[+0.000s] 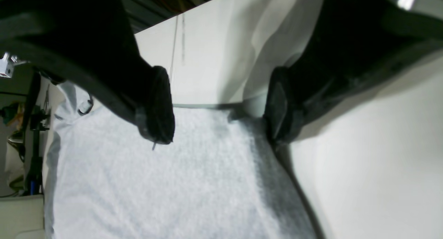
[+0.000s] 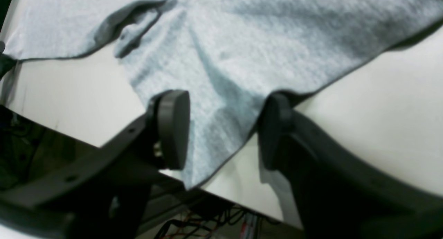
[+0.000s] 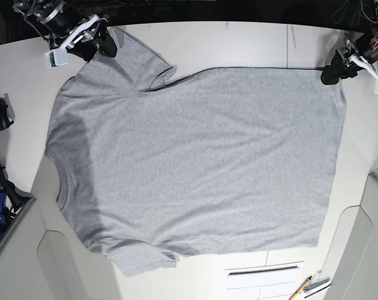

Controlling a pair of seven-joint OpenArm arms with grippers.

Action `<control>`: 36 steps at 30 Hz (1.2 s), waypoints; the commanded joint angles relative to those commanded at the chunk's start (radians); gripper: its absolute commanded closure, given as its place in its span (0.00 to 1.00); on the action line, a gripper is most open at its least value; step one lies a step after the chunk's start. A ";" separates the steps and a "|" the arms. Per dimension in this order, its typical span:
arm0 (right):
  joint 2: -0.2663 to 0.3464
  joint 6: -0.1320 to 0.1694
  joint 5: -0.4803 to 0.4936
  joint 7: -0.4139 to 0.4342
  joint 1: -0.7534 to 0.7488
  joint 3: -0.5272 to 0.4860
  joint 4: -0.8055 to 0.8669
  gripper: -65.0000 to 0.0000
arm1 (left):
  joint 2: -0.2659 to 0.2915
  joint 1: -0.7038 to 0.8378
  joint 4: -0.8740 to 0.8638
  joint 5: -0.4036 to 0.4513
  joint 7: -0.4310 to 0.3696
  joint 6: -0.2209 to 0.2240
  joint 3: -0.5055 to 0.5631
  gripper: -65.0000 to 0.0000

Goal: Fold the T-shirt properly
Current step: 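Lower both grippers and pinch the shirt's shoulder-side edge corners, then lift the edge with both grippers and fold it over the shirt body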

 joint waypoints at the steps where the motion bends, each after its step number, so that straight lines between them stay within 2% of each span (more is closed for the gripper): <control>1: -0.002 0.000 0.002 0.000 0.002 0.000 0.000 0.51 | 0.000 0.000 0.000 0.000 0.000 0.000 0.010 0.31; 6: -0.039 0.000 0.002 0.000 0.020 -0.003 0.000 0.51 | -0.001 -0.002 0.000 0.001 -0.040 0.000 0.034 0.31; 8: -0.045 0.000 0.001 -0.004 0.024 -0.003 0.000 0.51 | 0.000 -0.006 0.000 0.004 -0.047 0.000 0.034 0.37; 9: -0.046 0.000 0.001 -0.004 0.024 -0.004 0.000 0.54 | 0.000 -0.006 0.000 0.004 -0.054 0.000 0.034 0.44; 11: -0.046 0.002 -0.003 -0.003 0.025 -0.004 0.000 0.66 | 0.000 -0.006 0.000 0.003 -0.061 0.000 0.034 0.68; 13: -0.047 0.012 -0.018 -0.003 0.027 -0.003 0.000 0.79 | 0.000 -0.006 0.000 0.003 -0.103 0.000 0.034 0.92; 14: -0.047 0.011 -0.019 0.006 0.027 -0.004 0.000 0.84 | 0.000 -0.006 0.000 0.003 -0.129 0.000 0.034 0.99; 18: -0.047 0.011 -0.018 0.024 0.027 -0.003 0.001 1.00 | 0.000 -0.006 0.000 0.004 -0.216 0.000 0.033 1.00; 22: -0.047 0.014 -0.018 0.023 0.027 -0.003 0.002 1.00 | -0.001 -0.008 0.000 0.017 -0.210 0.000 0.033 1.00; 25: -0.047 0.066 -0.018 0.023 0.033 -0.003 0.006 1.00 | -0.001 -0.023 0.000 0.064 -0.202 0.000 0.033 1.00; 26: -0.047 0.074 -0.018 0.023 0.033 -0.003 0.011 1.00 | -0.001 -0.031 0.000 0.063 -0.202 0.000 0.031 1.00; 30: -0.047 0.073 -0.018 0.016 0.032 0.000 0.069 1.00 | -0.001 -0.055 0.004 0.060 -0.188 0.000 -0.014 1.00; 36: -0.046 0.073 -0.017 -0.037 0.027 0.047 0.156 1.00 | -0.001 -0.052 0.076 0.046 -0.171 0.000 -0.120 1.00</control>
